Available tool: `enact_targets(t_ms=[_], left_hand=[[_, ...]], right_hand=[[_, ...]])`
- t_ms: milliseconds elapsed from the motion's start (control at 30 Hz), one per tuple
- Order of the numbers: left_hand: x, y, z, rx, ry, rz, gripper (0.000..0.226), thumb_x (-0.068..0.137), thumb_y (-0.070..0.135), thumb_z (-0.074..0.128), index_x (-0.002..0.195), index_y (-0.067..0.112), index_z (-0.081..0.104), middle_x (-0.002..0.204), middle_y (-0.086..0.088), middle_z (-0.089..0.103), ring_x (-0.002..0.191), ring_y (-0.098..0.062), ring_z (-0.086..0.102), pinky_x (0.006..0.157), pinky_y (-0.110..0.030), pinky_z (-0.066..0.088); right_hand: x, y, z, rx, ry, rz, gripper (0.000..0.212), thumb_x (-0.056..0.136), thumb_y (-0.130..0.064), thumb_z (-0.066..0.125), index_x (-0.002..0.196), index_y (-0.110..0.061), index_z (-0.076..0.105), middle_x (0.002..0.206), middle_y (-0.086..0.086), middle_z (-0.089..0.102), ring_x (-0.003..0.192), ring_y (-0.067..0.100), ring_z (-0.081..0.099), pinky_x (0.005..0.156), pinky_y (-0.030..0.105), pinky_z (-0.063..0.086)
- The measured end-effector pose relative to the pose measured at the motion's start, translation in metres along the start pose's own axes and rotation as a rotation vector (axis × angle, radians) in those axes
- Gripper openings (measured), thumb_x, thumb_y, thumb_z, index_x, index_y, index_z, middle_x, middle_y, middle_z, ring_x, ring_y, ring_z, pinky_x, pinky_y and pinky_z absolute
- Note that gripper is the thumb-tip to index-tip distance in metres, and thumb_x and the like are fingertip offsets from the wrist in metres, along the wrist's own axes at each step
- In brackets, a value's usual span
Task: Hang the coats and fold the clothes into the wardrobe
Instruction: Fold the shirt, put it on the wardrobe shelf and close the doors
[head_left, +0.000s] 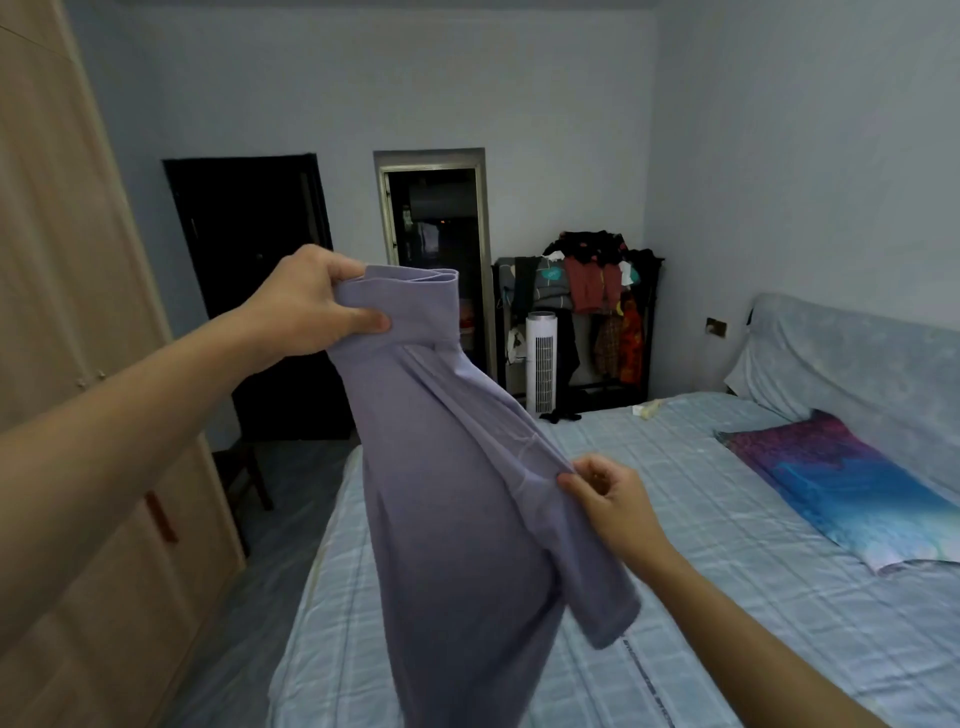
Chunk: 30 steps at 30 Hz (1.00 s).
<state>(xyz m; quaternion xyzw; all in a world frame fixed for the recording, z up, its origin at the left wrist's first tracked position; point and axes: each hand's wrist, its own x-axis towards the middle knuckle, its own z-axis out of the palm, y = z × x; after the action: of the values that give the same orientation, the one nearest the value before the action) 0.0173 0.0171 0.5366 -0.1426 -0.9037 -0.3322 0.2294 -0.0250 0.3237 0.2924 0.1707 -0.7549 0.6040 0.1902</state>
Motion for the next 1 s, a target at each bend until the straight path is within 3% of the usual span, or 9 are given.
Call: enact_targets(t_ms=[200,433,567,667,800,1000], left_hand=[[-0.006,-0.023,0.010,-0.143,0.021,-0.051,0.025,0.076,0.016,0.083,0.099,0.025,0.076,0.094,-0.002,0.076,0.089,-0.020,0.072,0.081,-0.041,0.060],[-0.003,-0.037,0.021,-0.156,-0.019,-0.060,0.025,0.076,0.020,0.082,0.099,0.027,0.075,0.092,0.004,0.075,0.083,-0.012,0.072,0.067,-0.026,0.056],[0.000,-0.038,0.026,-0.163,-0.031,-0.031,0.026,0.076,0.020,0.083,0.101,0.025,0.075,0.090,0.005,0.076,0.080,-0.008,0.072,0.064,-0.021,0.056],[0.002,-0.037,0.029,-0.162,-0.043,-0.002,0.022,0.076,0.017,0.083,0.094,0.027,0.075,0.087,0.006,0.075,0.076,-0.005,0.071,0.058,-0.016,0.054],[0.003,-0.039,0.030,-0.150,-0.051,0.012,0.022,0.076,0.017,0.083,0.093,0.027,0.075,0.085,0.006,0.075,0.075,-0.004,0.071,0.057,-0.014,0.054],[-0.001,-0.051,0.027,-0.133,-0.040,0.025,0.021,0.075,0.021,0.083,0.092,0.031,0.075,0.089,0.004,0.076,0.083,-0.012,0.072,0.068,-0.028,0.057]], right_hand=[[0.008,-0.006,-0.027,-0.205,-0.019,-0.152,0.017,0.099,-0.021,0.056,0.082,-0.020,0.056,0.071,-0.004,0.058,0.064,0.006,0.053,0.060,0.022,0.043],[-0.002,0.002,-0.051,-0.246,-0.291,-0.122,0.031,0.083,-0.042,0.073,0.064,-0.025,0.055,0.058,-0.008,0.051,0.057,0.005,0.047,0.055,0.020,0.039],[-0.011,0.010,-0.057,-0.235,-0.378,-0.049,0.019,0.079,-0.027,0.078,0.070,-0.019,0.064,0.064,-0.007,0.059,0.062,0.004,0.054,0.059,0.018,0.043],[-0.019,0.019,-0.055,-0.187,-0.315,0.005,0.011,0.078,-0.012,0.081,0.077,-0.018,0.071,0.072,-0.002,0.069,0.067,0.008,0.063,0.062,0.022,0.049],[-0.021,0.025,-0.054,-0.161,-0.228,0.044,0.011,0.079,-0.013,0.080,0.076,-0.020,0.073,0.075,0.006,0.071,0.071,0.022,0.068,0.063,0.032,0.052],[-0.014,0.023,-0.056,-0.282,-0.250,0.002,0.011,0.092,-0.012,0.064,0.082,-0.017,0.062,0.075,-0.004,0.061,0.070,0.008,0.056,0.064,0.023,0.044]])
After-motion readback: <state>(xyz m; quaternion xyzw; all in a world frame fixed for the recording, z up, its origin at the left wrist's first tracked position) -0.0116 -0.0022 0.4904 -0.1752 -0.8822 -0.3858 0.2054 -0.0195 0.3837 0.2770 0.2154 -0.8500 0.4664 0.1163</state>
